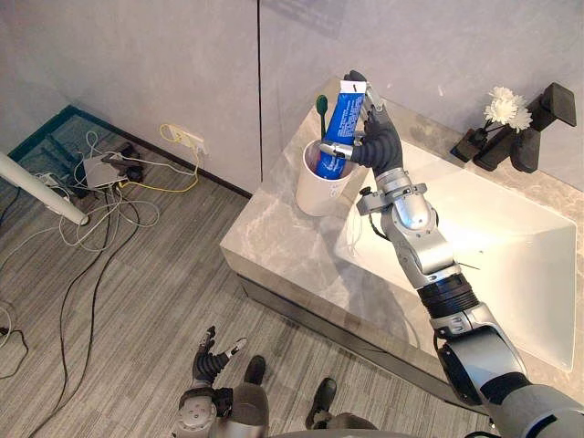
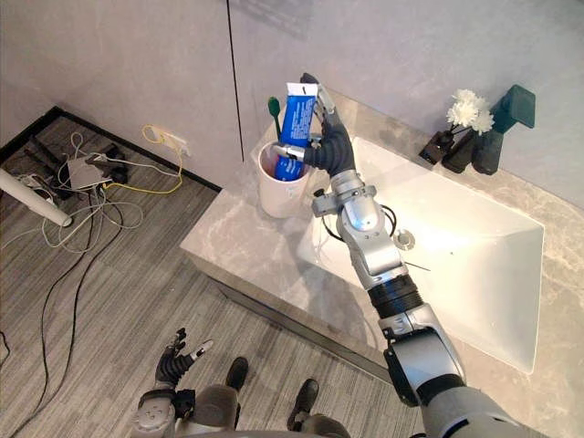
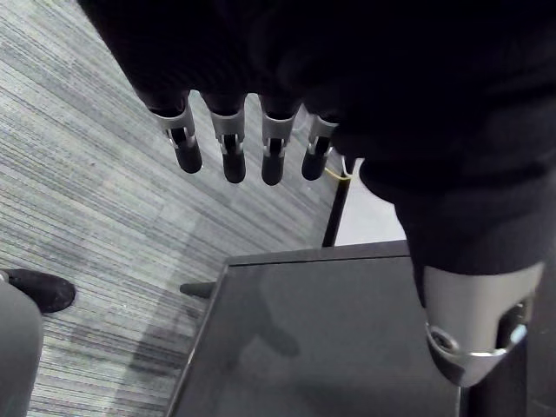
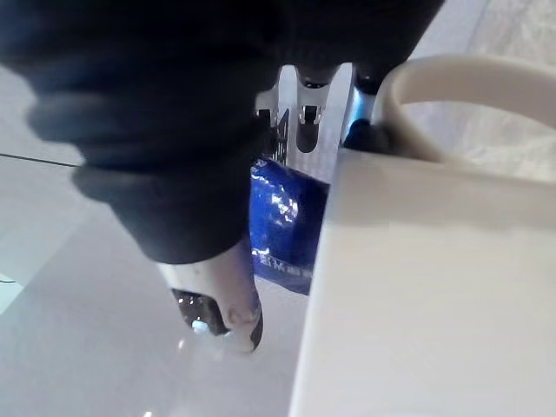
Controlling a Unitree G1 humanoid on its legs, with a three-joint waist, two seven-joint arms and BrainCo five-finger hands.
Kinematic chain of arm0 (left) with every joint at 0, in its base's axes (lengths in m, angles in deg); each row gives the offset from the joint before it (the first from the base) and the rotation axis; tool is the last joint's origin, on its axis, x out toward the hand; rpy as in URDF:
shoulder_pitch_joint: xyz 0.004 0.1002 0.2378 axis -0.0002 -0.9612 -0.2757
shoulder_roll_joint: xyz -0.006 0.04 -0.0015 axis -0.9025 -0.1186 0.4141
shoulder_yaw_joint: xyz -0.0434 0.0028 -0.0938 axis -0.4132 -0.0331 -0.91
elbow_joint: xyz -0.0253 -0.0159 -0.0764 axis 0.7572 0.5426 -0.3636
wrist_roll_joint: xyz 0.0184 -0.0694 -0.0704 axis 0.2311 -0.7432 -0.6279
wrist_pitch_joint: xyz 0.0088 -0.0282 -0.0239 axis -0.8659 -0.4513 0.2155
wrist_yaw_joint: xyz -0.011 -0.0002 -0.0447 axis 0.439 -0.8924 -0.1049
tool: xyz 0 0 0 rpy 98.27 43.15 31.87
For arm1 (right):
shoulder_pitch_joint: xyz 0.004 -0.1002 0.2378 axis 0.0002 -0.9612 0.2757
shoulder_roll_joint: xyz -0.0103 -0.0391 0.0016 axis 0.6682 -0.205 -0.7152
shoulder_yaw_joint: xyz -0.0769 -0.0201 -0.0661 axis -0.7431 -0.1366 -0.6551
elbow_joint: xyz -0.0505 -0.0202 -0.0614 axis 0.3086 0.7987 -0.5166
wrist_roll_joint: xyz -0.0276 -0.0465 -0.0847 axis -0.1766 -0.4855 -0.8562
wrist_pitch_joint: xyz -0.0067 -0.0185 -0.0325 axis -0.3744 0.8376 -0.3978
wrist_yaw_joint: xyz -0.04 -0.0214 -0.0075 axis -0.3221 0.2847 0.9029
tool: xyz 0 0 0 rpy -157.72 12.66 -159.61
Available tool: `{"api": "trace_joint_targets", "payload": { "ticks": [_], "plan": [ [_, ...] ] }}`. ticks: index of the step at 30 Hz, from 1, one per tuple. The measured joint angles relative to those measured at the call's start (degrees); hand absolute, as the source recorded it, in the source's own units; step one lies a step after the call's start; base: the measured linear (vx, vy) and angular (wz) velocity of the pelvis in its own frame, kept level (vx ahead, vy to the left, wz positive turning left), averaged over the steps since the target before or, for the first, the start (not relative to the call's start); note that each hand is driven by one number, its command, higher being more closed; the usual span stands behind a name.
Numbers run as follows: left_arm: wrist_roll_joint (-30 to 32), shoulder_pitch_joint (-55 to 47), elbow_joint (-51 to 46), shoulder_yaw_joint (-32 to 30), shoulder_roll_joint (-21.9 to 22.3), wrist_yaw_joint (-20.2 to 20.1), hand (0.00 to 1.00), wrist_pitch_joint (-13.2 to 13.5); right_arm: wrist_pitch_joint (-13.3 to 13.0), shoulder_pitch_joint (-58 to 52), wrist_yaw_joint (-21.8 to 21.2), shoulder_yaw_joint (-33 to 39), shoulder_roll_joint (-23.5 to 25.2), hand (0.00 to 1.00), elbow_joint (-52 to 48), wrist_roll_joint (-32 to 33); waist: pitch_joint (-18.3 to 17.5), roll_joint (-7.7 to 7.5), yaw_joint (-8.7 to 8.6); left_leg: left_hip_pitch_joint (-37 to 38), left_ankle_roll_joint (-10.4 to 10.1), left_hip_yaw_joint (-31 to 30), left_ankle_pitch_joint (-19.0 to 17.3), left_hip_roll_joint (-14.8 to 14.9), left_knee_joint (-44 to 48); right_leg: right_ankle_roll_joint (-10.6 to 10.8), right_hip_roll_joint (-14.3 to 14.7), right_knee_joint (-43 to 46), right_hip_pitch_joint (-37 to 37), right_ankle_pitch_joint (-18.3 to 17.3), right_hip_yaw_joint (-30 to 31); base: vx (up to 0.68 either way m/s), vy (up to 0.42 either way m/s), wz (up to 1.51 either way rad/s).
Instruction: Organize washtable
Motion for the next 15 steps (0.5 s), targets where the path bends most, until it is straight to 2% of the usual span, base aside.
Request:
{"api": "trace_joint_targets", "payload": {
  "ticks": [15],
  "plan": [
    [0.17,-0.01,-0.02,0.04,-0.05,-0.04,0.0,-0.05,0.19,-1.94,-0.3,0.86,-0.03,0.0,-1.84,-2.27,-0.1,-0.15,-0.16,0.1,0.0,0.03,0.01,0.0,0.13,0.0,0.0,0.01,0.15,0.01,0.02,0.0,0.0,0.0]
  ]
}}
